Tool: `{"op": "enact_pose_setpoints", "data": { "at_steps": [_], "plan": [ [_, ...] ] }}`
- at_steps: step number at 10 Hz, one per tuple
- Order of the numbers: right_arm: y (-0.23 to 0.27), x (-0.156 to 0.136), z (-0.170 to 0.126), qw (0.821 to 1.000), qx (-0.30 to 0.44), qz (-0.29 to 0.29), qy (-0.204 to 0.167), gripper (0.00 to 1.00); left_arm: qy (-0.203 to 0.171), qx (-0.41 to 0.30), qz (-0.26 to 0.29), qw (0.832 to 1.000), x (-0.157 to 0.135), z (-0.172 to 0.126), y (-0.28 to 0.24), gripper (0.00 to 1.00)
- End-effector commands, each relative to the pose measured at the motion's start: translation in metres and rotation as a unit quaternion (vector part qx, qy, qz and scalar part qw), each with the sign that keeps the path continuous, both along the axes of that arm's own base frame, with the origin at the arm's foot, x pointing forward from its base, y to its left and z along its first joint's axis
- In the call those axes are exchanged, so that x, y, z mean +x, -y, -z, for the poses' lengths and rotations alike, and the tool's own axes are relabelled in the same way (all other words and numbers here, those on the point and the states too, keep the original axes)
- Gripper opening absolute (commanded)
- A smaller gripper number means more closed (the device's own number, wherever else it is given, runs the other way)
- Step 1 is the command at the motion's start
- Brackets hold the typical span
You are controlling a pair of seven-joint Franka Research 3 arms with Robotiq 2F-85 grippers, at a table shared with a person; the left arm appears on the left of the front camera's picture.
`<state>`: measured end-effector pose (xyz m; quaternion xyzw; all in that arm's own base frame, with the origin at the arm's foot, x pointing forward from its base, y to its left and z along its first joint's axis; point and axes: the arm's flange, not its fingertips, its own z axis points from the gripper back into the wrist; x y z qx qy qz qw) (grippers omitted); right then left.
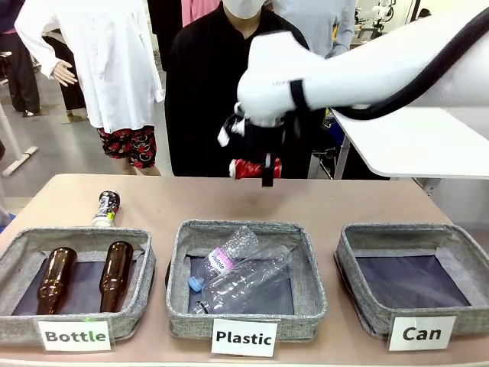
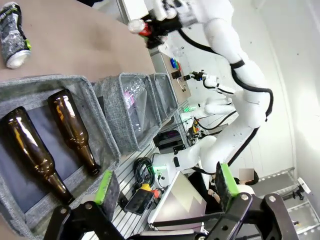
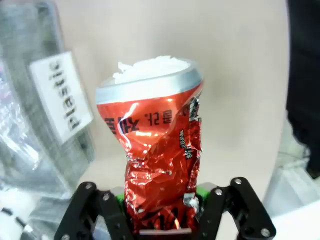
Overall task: Sort the can waste into the basket.
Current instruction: Pick up the can waste from the table and place it in the right Fabric basket.
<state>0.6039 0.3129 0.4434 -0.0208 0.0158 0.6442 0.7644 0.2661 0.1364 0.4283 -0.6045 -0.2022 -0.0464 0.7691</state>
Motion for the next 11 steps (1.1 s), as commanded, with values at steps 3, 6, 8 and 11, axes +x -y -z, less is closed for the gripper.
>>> {"op": "enact_pose_setpoints", "data": {
  "at_steps": [3,6,8,11],
  "plan": [
    [0.101,-0.052,-0.059,0.999,0.027,-0.037,-0.026,0.0,-0.006,-0.004,0.002,1.0,-0.003,-0.001,-0.001,1.0],
    [0.195,-0.107,-0.06,0.994,0.009,-0.091,-0.056,0.0,-0.006,-0.004,0.002,1.0,-0.003,-0.001,-0.001,1.0],
    [0.256,-0.146,-0.052,0.995,0.011,-0.071,-0.068,0.0,-0.006,-0.004,0.002,1.0,-0.003,-0.001,-0.001,1.0],
    [0.288,-0.187,-0.023,0.996,0.026,-0.049,-0.071,0.0,-0.006,-0.004,0.002,1.0,-0.003,-0.001,-0.001,1.0]
  ]
}}
